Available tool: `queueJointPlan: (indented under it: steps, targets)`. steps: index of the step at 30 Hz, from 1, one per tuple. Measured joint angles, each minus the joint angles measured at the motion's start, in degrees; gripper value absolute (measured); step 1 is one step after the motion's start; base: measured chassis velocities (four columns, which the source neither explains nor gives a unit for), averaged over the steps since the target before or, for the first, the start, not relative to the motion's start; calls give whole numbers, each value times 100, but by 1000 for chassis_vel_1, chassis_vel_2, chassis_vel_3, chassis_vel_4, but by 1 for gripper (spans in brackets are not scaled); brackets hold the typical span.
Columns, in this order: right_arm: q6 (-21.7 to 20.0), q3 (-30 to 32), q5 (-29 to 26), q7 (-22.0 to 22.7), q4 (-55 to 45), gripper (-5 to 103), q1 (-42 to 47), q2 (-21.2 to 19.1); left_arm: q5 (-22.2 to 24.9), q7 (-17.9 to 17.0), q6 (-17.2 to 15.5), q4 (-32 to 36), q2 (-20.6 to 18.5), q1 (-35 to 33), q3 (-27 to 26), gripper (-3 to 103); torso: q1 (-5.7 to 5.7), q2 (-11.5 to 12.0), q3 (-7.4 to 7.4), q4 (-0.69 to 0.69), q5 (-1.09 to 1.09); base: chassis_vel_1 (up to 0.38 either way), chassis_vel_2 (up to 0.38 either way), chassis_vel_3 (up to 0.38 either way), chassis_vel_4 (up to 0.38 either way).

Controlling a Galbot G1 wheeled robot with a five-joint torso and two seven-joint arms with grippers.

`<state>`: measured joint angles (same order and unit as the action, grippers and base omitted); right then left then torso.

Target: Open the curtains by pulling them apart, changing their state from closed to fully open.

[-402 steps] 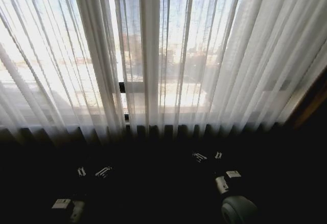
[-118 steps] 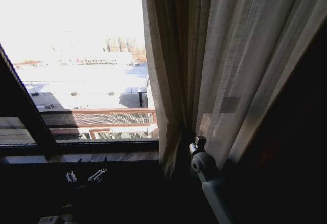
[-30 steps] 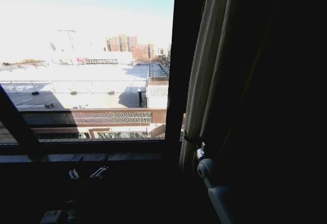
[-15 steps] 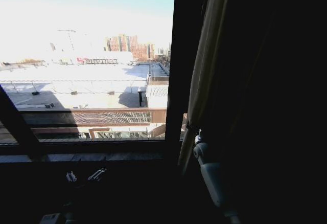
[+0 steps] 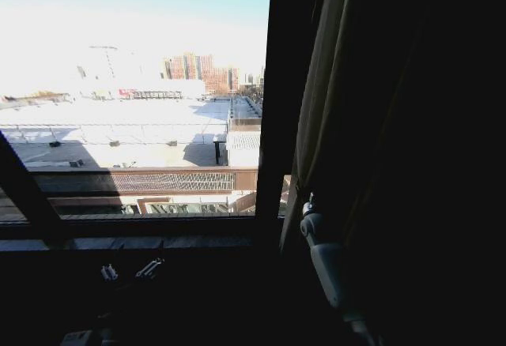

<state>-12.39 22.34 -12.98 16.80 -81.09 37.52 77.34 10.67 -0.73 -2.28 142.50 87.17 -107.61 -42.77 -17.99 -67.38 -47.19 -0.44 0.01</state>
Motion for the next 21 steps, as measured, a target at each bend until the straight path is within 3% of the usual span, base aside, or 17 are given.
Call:
queueJointPlan:
  steps: [3, 6, 9, 21]
  targets:
    - [2, 10, -8, -1, 24, 21, -14, -8, -2, -1, -10, 5, -4, -14, -4, 100, 0, 0, 0, 0, 0, 0, 0, 0, 0]
    - [3, 12, -11, -1, 24, 16, -14, -21, -2, -2, -13, 9, -16, -18, -6, 100, 0, 0, 0, 0, 0, 0, 0, 0, 0]
    - [4, 11, -14, -2, 23, 2, -14, -39, -1, -3, -15, 9, -32, -15, -10, 100, 0, 0, 0, 0, 0, 0, 0, 0, 0]
    - [-108, 221, -81, 229, 342, 1, -271, -201, 32, -3, -16, 10, -47, -13, 36, 100, 0, 0, 0, 0, 0, 0, 0, 0, 0]
